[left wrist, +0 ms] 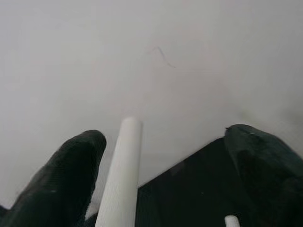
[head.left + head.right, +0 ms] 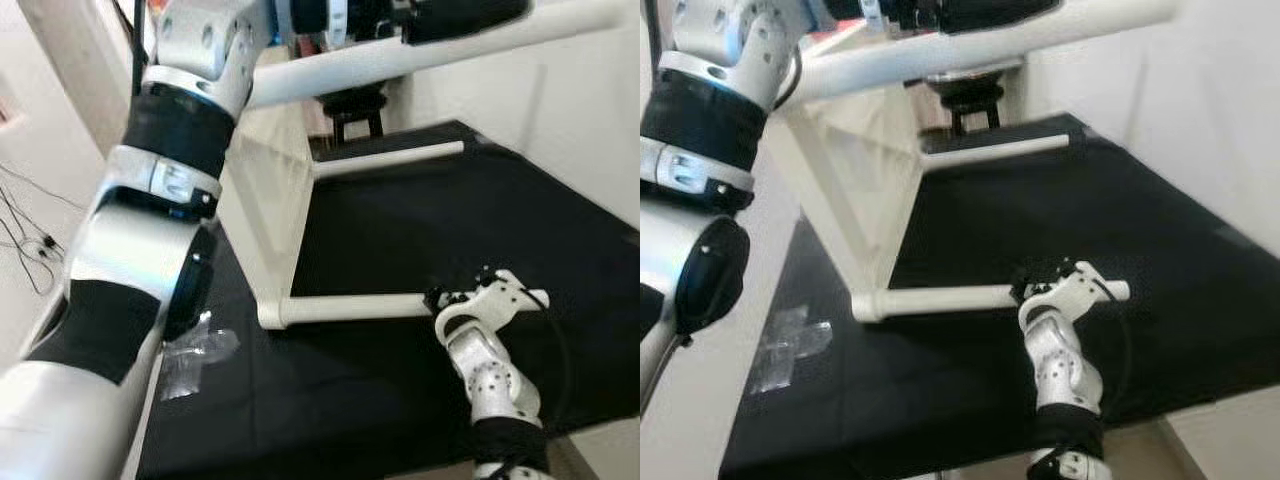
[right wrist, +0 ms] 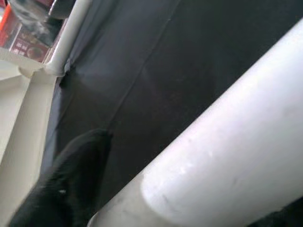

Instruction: Building children table

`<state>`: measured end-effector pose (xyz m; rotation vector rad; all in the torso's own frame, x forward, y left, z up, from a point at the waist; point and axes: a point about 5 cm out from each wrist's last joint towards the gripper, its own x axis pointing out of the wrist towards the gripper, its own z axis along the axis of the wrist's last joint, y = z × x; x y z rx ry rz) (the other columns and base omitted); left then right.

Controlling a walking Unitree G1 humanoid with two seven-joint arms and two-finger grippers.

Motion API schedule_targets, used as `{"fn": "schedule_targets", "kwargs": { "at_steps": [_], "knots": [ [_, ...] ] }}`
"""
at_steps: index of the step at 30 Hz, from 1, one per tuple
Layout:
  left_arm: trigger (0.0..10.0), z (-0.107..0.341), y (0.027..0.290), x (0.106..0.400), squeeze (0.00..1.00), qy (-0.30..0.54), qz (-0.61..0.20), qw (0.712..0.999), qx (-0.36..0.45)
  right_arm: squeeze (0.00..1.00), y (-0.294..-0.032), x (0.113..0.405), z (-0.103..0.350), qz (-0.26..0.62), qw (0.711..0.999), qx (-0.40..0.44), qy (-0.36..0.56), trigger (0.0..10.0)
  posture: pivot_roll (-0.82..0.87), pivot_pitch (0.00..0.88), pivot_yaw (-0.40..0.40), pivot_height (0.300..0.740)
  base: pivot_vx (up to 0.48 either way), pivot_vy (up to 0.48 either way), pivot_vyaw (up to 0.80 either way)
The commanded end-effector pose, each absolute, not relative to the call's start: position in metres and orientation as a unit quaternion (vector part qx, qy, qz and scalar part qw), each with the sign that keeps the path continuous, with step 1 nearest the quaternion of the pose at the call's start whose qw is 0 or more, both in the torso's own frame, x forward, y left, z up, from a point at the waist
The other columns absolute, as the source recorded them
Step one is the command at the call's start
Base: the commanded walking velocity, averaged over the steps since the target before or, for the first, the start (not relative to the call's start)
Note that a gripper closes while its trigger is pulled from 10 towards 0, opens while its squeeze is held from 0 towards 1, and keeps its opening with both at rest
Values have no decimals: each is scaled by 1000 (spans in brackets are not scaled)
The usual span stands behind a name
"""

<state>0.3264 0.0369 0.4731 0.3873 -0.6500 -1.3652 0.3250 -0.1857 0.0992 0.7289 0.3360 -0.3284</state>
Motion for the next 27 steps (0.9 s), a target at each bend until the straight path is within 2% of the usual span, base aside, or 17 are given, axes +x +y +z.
{"fn": "schedule_targets", "kwargs": {
  "at_steps": [1,2,7,10,11,12,13,14,16,17,18,19,20,21,24,27],
  "knots": [
    [10000,468,52,335,1000,-280,-610,723,160,1000,-184,302,55,-213,870,365,254,10000,76,0,131,740,0,0,0],
    [10000,467,57,335,1000,-273,-623,715,161,1000,-178,299,67,-205,861,409,224,10000,77,0,124,740,0,0,0],
    [10000,466,61,334,1000,-267,-636,707,158,1000,-172,292,75,-195,851,441,207,10000,73,0,114,740,0,0,0],
    [10000,452,71,333,1000,-244,-664,689,159,1000,-162,266,87,-169,834,490,187,10000,56,0,103,740,0,0,0],
    [10000,452,71,333,1000,-244,-664,689,159,1000,-162,266,87,-169,834,490,187,10000,56,0,103,740,0,0,0],
    [10000,446,76,332,1000,-234,-674,682,159,1000,-159,252,96,-145,825,519,171,10000,29,0,95,740,0,0,0],
    [10000,446,76,332,1000,-234,-674,682,159,1000,-159,252,96,-145,825,519,171,10000,29,0,95,740,0,0,0],
    [10000,441,78,331,949,-228,-683,676,159,1000,-157,241,106,-109,821,539,153,10000,17,0,95,740,0,0,0],
    [10000,439,80,330,949,-227,-687,672,158,1000,-156,235,112,-84,820,549,141,10000,17,0,95,740,0,0,0],
    [10000,438,80,330,0,-227,-689,670,156,984,-157,226,115,-44,825,548,134,10000,-1,0,93,740,0,0,0],
    [10000,438,81,330,0,-231,-690,669,150,800,-160,220,117,-18,837,531,133,10000,-7,0,94,740,0,0,0],
    [10000,438,82,330,0,-234,-691,669,143,125,-162,215,119,0,843,521,132,10000,-10,0,95,740,0,0,0],
    [10000,439,84,329,0,-238,-693,668,131,0,-165,213,125,24,851,510,124,10000,-19,0,100,740,0,0,0],
    [10000,439,84,329,0,-238,-693,668,131,0,-165,213,125,24,851,510,124,10000,-19,0,100,740,0,0,0],
    [10000,440,89,322,0,-249,-713,649,93,0,-164,221,154,134,888,430,95,10000,-34,0,102,740,0,0,0],
    [10000,439,90,319,0,-248,-719,643,89,0,-162,220,160,157,894,407,100,10000,-34,0,102,740,0,0,0]
  ]
}}
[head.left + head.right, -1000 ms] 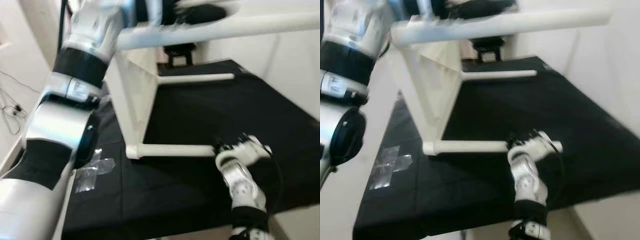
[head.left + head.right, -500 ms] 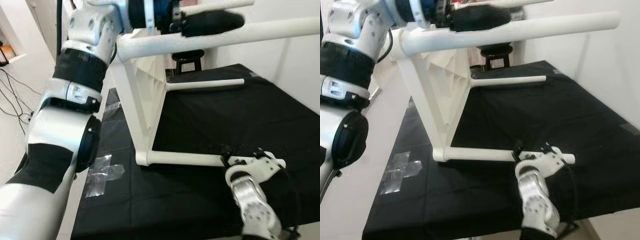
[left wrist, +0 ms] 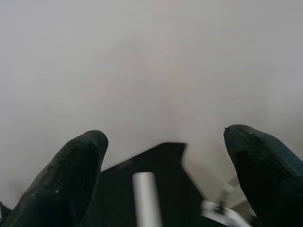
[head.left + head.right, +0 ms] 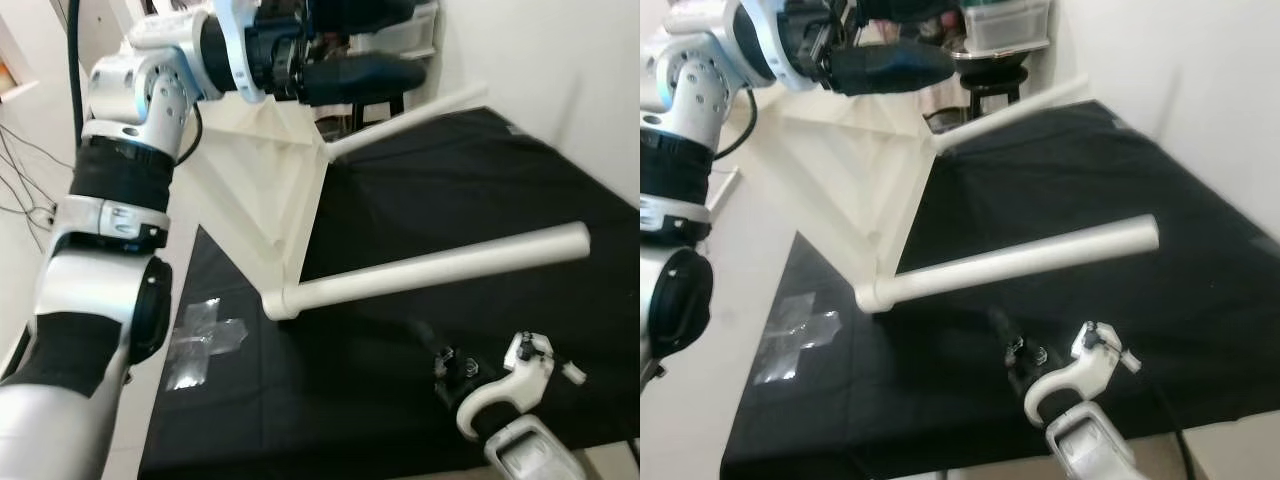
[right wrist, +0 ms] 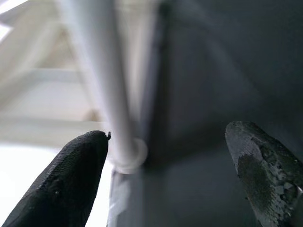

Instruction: Building children table

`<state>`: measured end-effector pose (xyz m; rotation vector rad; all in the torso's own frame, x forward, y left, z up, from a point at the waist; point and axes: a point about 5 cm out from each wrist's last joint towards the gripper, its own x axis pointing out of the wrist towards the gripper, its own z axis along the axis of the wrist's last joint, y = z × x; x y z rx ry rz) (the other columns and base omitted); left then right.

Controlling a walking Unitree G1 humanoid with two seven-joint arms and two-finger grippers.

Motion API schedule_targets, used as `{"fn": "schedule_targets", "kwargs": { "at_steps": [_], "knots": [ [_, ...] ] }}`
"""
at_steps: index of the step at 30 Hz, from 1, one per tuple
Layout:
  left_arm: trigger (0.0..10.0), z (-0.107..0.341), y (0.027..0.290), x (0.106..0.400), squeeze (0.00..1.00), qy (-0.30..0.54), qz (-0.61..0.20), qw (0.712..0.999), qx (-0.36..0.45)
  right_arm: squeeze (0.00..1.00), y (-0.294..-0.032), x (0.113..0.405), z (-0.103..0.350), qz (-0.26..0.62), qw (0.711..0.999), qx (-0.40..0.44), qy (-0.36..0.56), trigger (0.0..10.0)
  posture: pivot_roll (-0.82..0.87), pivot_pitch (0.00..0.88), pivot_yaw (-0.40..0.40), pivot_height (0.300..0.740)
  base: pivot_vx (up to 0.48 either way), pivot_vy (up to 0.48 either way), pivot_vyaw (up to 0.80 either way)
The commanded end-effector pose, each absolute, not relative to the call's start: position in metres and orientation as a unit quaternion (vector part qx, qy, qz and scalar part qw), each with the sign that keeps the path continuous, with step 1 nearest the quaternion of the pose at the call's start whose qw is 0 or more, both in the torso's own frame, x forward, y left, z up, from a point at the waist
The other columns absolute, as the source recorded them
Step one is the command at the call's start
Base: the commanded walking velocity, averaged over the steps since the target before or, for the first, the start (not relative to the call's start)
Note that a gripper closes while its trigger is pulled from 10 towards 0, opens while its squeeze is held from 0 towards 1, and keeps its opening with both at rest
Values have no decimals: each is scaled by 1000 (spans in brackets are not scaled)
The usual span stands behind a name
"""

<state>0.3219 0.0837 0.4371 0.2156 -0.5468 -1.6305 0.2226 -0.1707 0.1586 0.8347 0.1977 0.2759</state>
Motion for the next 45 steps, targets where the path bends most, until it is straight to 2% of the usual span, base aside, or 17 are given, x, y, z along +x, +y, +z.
{"fn": "schedule_targets", "kwargs": {
  "at_steps": [1,5,7,8,9,10,11,12,13,15,22,28,31,34,36,41,45],
  "knots": [
    [10000,437,91,318,0,-246,-722,640,90,0,-162,220,163,168,900,389,101,10000,-32,0,97,740,0,0,0],
    [10000,430,93,318,0,-249,-709,652,102,0,-186,235,144,46,910,387,144,10000,-24,0,86,740,0,0,0],
    [10000,438,99,318,0,-274,-680,673,101,0,-197,236,131,-29,909,382,167,10000,-19,0,85,740,0,0,0],
    [10000,445,107,325,0,-297,-630,711,96,0,-199,234,127,-46,910,373,173,10000,-7,0,91,740,0,0,0],
    [10000,445,107,325,0,-297,-630,711,96,0,-199,234,127,-46,910,373,173,10000,-7,0,91,740,0,0,0],
    [10000,449,113,329,0,-312,-594,736,90,0,-199,233,126,-52,912,368,175,10000,-7,0,91,740,0,0,0],
    [10000,444,133,350,0,-311,-474,821,76,0,-197,234,127,-46,914,366,168,10000,-7,0,96,740,0,0,0],
    [10000,439,149,362,0,-305,-385,868,67,0,-195,235,128,-40,916,365,164,10000,-7,0,96,740,0,0,0],
    [10000,439,149,362,0,-305,-385,868,67,0,-195,235,128,-40,916,365,164,10000,-7,0,96,740,0,0,0],
    [10000,369,196,386,0,-231,-211,950,4,0,-195,239,139,-27,923,357,142,10000,-25,0,70,740,0,0,0],
    [10000,315,195,370,0,-202,-221,952,-66,0,-193,255,164,6,963,244,110,10000,-1,0,59,740,0,0,0],
    [10000,276,170,353,0,-182,-259,944,-92,0,-160,305,248,93,989,111,-27,10000,27,0,45,740,0,0,0],
    [10000,246,161,342,0,-159,-247,950,-106,0,-137,324,310,138,981,47,-125,10000,37,0,39,740,0,0,0],
    [10000,246,161,342,0,-159,-247,950,-106,0,-137,324,310,138,981,47,-125,10000,37,0,39,740,0,0,0],
    [10000,227,155,332,0,-136,-240,954,-120,0,-121,330,355,162,968,12,-191,10000,41,0,33,740,0,0,0],
    [10000,193,144,316,0,-85,-252,957,-117,0,-92,320,438,179,935,-54,-302,10000,6,0,45,740,0,0,0],
    [10000,173,142,308,0,-55,-251,960,-113,0,-77,311,466,198,917,-68,-339,10000,4,0,47,740,0,0,0]
  ]
}}
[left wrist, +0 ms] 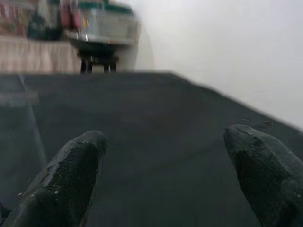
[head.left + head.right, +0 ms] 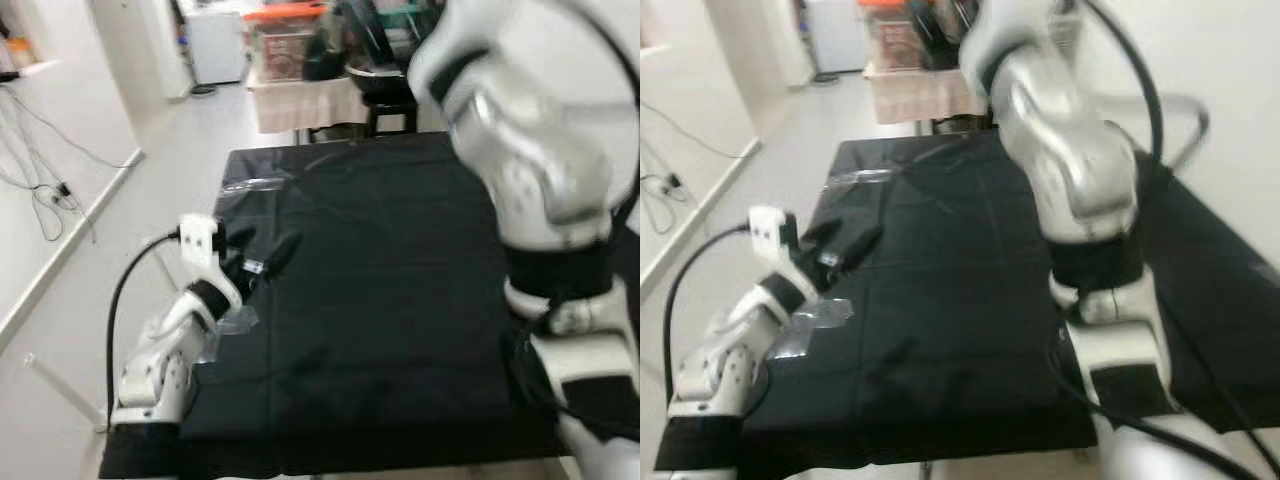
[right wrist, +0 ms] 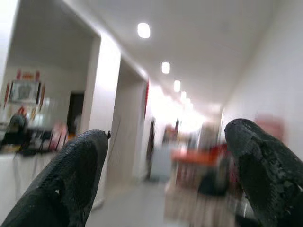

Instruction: Building children table

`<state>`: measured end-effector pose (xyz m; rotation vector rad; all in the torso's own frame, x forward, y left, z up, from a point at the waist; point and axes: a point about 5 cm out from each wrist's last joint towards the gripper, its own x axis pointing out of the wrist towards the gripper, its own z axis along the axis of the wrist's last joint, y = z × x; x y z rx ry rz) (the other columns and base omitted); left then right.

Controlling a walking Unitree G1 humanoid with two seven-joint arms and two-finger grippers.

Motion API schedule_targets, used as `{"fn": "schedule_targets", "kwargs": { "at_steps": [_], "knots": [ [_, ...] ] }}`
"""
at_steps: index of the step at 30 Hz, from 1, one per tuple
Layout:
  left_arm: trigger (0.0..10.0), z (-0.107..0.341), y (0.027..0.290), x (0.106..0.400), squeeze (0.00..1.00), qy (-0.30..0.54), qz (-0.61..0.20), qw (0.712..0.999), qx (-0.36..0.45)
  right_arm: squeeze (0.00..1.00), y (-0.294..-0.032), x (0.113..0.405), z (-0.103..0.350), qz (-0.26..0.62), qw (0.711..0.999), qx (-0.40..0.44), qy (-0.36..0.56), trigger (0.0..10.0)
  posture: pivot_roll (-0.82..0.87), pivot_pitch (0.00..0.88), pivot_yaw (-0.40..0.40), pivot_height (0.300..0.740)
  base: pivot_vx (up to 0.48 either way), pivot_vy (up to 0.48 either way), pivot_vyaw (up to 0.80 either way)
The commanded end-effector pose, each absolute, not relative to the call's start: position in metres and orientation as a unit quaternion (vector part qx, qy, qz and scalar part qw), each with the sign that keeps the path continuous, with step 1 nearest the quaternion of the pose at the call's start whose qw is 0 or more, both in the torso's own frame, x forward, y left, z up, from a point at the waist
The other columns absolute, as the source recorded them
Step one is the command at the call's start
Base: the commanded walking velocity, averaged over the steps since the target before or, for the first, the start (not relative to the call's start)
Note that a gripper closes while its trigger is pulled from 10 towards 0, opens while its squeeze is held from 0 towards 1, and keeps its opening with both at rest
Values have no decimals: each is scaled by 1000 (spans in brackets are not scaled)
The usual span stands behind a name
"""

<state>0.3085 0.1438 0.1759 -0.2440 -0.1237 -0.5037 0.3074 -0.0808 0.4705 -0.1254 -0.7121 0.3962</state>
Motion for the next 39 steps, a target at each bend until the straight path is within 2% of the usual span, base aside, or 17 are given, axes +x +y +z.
{"fn": "schedule_targets", "kwargs": {
  "at_steps": [1,8,17,32,35,37,39],
  "knots": [
    [10000,164,141,302,0,-43,-251,960,-115,0,-72,308,475,207,911,-71,-349,10000,3,0,45,740,0,0,0],
    [10000,148,134,287,0,-20,-251,960,-120,0,-57,306,486,239,899,-68,-360,10000,4,0,55,740,0,0,0],
    [10000,145,132,283,0,-19,-250,961,-120,0,-43,307,479,282,898,-35,-335,10000,4,0,60,740,0,0,0],
    [10000,148,129,285,0,-31,-241,964,-111,0,-40,306,479,289,896,-28,-337,10000,-8,0,66,740,0,0,0],
    [10000,147,133,286,0,-29,-221,970,-99,0,-44,317,459,273,910,-38,-311,10000,1,0,56,740,0,0,0],
    [10000,143,143,288,0,-19,-177,982,-69,0,-57,337,405,245,938,-51,-238,10000,14,0,44,740,0,0,0],
    [10000,142,145,288,0,-17,-169,983,-64,0,-61,340,393,239,943,-54,-224,10000,17,0,41,740,0,0,0]
  ]
}}
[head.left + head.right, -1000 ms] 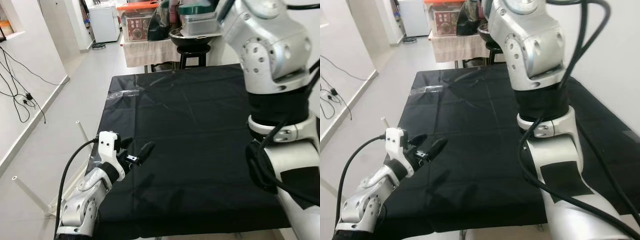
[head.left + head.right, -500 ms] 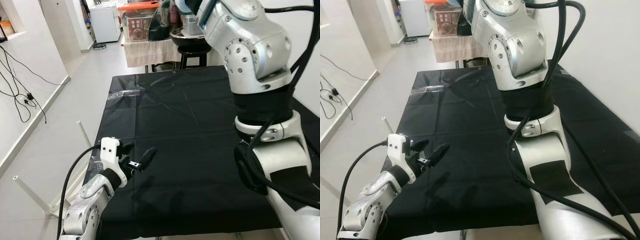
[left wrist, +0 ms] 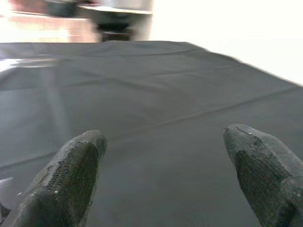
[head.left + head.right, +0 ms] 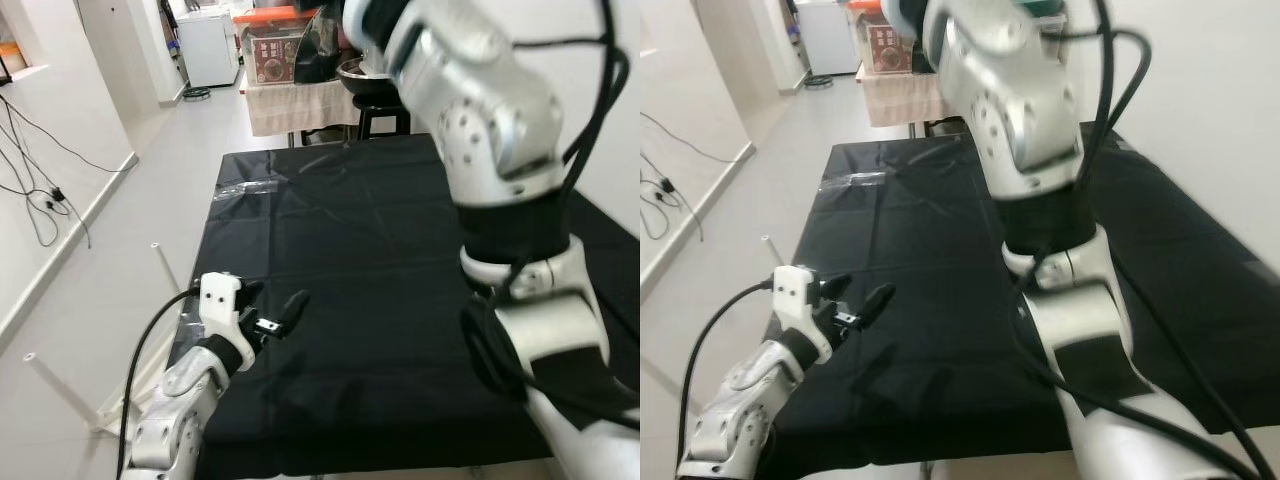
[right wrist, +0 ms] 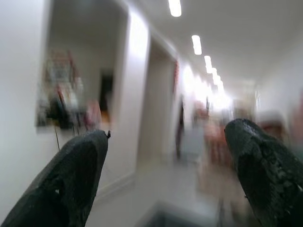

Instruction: Building children table

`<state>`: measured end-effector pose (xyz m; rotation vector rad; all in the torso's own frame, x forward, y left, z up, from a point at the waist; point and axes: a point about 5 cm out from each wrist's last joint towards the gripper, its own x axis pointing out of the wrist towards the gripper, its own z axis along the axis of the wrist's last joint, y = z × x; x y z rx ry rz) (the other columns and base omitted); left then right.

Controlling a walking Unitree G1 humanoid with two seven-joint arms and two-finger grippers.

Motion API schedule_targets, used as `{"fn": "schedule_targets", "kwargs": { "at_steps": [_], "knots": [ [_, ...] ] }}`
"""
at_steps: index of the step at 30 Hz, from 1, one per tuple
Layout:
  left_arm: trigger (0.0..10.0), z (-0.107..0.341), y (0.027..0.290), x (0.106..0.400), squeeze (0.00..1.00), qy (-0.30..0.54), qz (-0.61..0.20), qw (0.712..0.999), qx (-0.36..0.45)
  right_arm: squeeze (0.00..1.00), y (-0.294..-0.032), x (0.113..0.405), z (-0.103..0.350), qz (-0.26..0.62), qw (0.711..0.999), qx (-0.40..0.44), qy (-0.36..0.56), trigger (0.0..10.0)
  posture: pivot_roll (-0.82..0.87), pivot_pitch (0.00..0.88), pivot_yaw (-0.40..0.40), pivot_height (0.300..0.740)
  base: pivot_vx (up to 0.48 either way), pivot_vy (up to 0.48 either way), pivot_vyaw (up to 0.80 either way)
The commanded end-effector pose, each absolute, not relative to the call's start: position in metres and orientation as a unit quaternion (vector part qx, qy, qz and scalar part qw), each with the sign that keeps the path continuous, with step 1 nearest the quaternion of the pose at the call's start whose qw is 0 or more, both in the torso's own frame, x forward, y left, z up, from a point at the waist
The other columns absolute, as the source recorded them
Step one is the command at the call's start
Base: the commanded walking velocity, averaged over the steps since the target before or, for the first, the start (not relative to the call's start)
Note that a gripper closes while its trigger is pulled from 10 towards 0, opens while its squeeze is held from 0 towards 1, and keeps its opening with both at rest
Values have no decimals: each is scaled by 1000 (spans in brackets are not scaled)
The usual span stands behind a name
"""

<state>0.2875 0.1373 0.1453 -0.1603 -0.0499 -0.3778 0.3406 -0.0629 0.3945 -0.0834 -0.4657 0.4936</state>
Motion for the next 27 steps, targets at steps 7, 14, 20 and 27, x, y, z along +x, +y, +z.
{"fn": "schedule_targets", "kwargs": {
  "at_steps": [7,14,20,27],
  "knots": [
    [10000,135,171,283,0,-4,-100,995,-21,0,-109,345,223,176,980,-94,-20,10000,32,0,11,740,0,0,0],
    [10000,129,180,279,0,0,-73,997,18,0,-126,326,179,159,983,-93,27,10000,25,0,11,740,0,480,0],
    [10000,129,178,284,0,-8,-68,997,28,0,-135,326,175,145,984,-102,26,10000,30,0,-3,740,0,480,0],
    [10000,130,173,285,0,-13,-74,997,31,0,-132,321,169,146,983,-105,25,10000,28,0,3,740,0,480,0]
  ]
}}
